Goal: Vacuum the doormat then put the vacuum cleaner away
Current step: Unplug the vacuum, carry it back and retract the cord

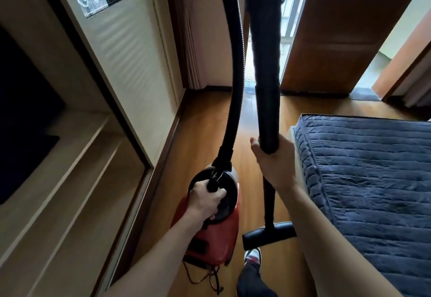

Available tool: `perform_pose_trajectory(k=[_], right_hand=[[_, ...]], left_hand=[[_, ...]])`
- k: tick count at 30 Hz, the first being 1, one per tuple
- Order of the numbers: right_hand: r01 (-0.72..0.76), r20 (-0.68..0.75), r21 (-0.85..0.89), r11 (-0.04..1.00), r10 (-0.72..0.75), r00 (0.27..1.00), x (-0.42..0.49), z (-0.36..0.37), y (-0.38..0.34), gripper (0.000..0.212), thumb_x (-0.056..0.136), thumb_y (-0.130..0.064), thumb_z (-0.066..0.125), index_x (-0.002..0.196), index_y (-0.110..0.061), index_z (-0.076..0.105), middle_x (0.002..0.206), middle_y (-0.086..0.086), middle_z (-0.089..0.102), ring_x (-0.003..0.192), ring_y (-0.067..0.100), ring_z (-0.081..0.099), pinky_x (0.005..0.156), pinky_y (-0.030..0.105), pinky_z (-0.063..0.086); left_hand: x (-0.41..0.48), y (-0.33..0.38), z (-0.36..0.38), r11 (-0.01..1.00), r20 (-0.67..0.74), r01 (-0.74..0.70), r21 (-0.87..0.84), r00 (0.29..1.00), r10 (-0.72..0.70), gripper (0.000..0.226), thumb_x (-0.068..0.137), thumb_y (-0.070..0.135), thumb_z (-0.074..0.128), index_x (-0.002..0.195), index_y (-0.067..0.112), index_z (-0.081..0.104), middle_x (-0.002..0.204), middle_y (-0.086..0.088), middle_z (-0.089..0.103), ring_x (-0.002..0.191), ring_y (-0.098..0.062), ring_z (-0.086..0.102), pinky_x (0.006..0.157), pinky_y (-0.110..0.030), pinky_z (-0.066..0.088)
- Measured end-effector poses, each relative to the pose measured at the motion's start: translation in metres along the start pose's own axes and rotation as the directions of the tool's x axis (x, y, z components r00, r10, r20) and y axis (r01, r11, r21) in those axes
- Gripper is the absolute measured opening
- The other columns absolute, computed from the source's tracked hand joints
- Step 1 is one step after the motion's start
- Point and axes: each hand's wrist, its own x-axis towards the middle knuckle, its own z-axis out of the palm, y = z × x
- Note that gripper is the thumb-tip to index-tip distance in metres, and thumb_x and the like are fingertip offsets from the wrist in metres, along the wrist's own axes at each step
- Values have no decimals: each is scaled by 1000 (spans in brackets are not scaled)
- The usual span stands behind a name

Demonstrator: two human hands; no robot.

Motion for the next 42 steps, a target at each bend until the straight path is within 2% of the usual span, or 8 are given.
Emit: perform_pose_trajectory(k=[4, 9, 12, 16, 20, 28, 33, 42], right_hand=[[7, 2, 17, 1000, -7, 1000, 67, 22, 24, 42, 83, -25, 72, 66, 5, 47, 59, 31, 50, 50, 42, 48, 46, 45, 42], [18, 9, 49, 999, -18, 1000, 170, 46, 62, 36, 87, -8, 74, 61, -9, 50, 55, 24, 53, 49, 35, 52, 42, 21, 40], [9, 26, 67, 998, -11, 1000, 234, 62, 86, 40, 85, -7, 75, 59, -11, 45, 55, 25, 52, 49, 38, 50, 44, 32, 40], [-3, 27, 60, 998, 1, 1000, 312, 73, 108, 42, 85, -11, 76, 58, -18, 44, 56, 23, 53, 52, 39, 52, 45, 32, 40], [24, 32, 68, 997, -26, 999, 381, 82, 124, 40, 85, -11, 77, 59, -22, 48, 55, 19, 55, 50, 37, 55, 47, 41, 51], [24, 21, 86, 996, -26, 999, 498, 110, 165, 36, 86, -14, 77, 65, 2, 51, 56, 25, 53, 50, 44, 54, 48, 52, 50], [3, -12, 63, 998, -2, 1000, 575, 143, 193, 47, 80, -40, 69, 66, 2, 54, 57, 24, 55, 52, 43, 56, 49, 51, 51], [-98, -25, 11, 995, 98, 995, 734, 228, 233, 35, 81, -8, 80, 65, 1, 50, 60, 25, 52, 52, 35, 44, 49, 42, 44]], left_hand=[[65, 25, 3, 1000, -35, 10, 25, 999, -9, 28, 83, 6, 63, 63, 15, 45, 50, 0, 46, 31, -15, 38, 36, -25, 35], [159, 68, 18, 998, -75, 49, 48, 996, -46, 27, 83, 7, 64, 63, 16, 47, 51, 0, 46, 31, -15, 38, 36, -23, 35], [217, 96, 27, 994, -120, 51, 98, 992, -39, 25, 83, 9, 64, 63, 15, 50, 50, -1, 48, 32, -18, 41, 36, -24, 36], [284, 135, 43, 988, -150, 42, 149, 988, -20, 24, 82, 11, 66, 62, 15, 53, 50, -3, 50, 32, -21, 44, 37, -24, 38], [341, 172, 53, 986, -175, 29, 167, 985, 1, 22, 81, 12, 66, 63, 15, 54, 51, -4, 53, 34, -22, 47, 37, -26, 39], [457, 232, 63, 974, -140, 8, 227, 990, 24, 21, 82, 19, 67, 65, 16, 55, 55, -4, 56, 35, -21, 50, 38, -26, 42], [543, 261, 67, 977, -101, 11, 212, 995, 11, 18, 84, 19, 66, 69, 13, 58, 57, -4, 57, 37, -22, 50, 39, -27, 43], [730, 325, 69, 987, -46, -23, 157, 998, 31, 22, 84, 15, 65, 65, 12, 54, 53, -4, 54, 33, -20, 49, 36, -25, 40]])
